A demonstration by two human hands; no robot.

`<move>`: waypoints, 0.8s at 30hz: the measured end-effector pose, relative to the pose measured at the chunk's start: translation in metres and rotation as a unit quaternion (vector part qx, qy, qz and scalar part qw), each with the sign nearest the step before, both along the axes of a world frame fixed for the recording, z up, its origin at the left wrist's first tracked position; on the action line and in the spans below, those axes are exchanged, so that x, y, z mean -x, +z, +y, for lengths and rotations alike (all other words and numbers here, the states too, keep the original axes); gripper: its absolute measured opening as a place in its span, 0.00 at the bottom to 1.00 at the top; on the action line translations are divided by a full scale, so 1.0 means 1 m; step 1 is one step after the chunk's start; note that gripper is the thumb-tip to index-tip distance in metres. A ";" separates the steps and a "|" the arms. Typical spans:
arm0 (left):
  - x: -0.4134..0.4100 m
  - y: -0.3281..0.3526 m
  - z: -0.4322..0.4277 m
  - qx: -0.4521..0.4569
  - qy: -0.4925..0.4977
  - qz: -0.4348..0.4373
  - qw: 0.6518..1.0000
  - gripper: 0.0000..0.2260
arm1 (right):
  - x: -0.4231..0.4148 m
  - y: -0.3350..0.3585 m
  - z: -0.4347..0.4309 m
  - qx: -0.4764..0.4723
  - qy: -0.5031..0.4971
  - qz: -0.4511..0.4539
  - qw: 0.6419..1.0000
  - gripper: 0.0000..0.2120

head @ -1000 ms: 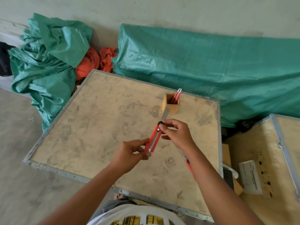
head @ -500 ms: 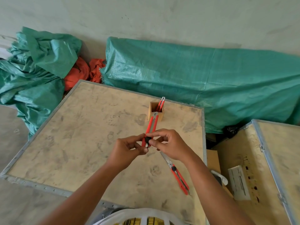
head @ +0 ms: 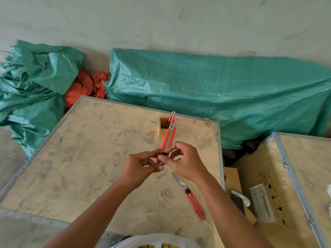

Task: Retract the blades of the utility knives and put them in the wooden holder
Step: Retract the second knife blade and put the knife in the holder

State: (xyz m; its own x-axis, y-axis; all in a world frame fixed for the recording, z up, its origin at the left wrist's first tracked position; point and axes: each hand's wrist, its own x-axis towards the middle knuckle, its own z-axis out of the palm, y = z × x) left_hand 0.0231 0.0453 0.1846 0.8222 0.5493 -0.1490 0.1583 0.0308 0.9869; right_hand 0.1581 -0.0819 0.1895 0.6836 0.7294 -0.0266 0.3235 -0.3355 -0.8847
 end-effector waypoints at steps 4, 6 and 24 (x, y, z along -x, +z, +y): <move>-0.006 -0.002 0.000 0.001 -0.002 0.002 1.000 0.23 | -0.007 0.002 -0.006 -0.009 0.037 0.022 0.999 0.14; -0.010 -0.003 0.000 0.000 -0.003 0.001 1.000 0.23 | -0.010 -0.001 -0.008 -0.010 0.032 0.005 0.999 0.11; -0.107 -0.042 0.044 -0.096 -0.014 0.056 0.994 0.24 | -0.120 -0.031 0.044 -0.015 -0.056 0.048 0.997 0.15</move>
State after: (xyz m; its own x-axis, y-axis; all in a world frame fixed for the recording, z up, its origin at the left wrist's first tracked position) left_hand 0.1306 0.0891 0.1426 0.8222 0.5529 -0.1351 0.2652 -0.1621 0.9505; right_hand 0.2778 -0.0380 0.1582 0.7559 0.6503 -0.0754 0.1984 -0.3373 -0.9203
